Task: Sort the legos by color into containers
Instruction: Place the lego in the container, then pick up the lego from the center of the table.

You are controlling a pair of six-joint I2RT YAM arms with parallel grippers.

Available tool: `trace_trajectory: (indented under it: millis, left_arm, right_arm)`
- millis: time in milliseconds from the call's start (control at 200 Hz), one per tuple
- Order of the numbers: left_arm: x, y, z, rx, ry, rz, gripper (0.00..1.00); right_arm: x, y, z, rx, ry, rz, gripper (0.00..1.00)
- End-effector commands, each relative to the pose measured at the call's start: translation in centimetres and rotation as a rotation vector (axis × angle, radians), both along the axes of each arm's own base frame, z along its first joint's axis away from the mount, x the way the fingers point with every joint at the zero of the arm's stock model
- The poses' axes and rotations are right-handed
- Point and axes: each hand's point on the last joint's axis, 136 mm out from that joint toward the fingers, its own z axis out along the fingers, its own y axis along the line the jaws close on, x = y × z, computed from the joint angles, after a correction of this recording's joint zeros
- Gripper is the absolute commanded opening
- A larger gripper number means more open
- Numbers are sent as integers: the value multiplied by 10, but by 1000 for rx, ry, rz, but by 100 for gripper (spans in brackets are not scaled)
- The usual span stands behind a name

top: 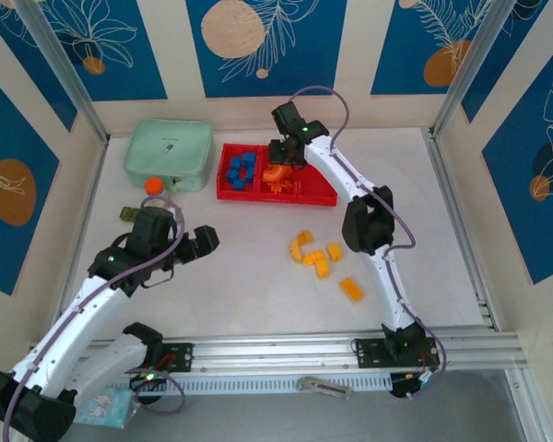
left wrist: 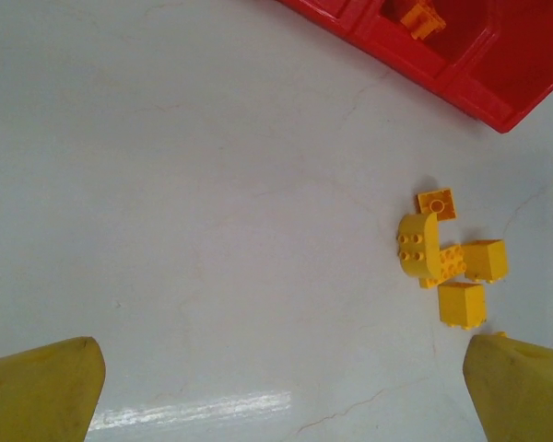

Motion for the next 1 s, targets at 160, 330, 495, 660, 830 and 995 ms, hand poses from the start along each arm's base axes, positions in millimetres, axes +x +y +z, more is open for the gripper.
trace_trajectory:
  millis: [160,330,495,660,830,995]
  left_arm:
    - [7,-1,19,14,-46,-33,99]
    - [4,-7,18,-14,-49,-56,99]
    - [1,-16,14,-39,-52,-84,99]
    - [-5,-25,4,-44,-48,-102,99]
    - [-10,-42,-1,-59,-65,-140,99]
    - [-12,-59,-6,-59,-82,-169,99]
  right_arm:
    - [-33,-7,38,19,-9,60,65]
    - [-82,-28,46,33,-8,35,71]
    - [-135,-55,33,51,61,-1,75]
    - [-181,-87,1,38,159,-66,77]
    - [-217,-103,-28,61,242,-87,79]
    - [-245,-115,-55,47,312,-114,81]
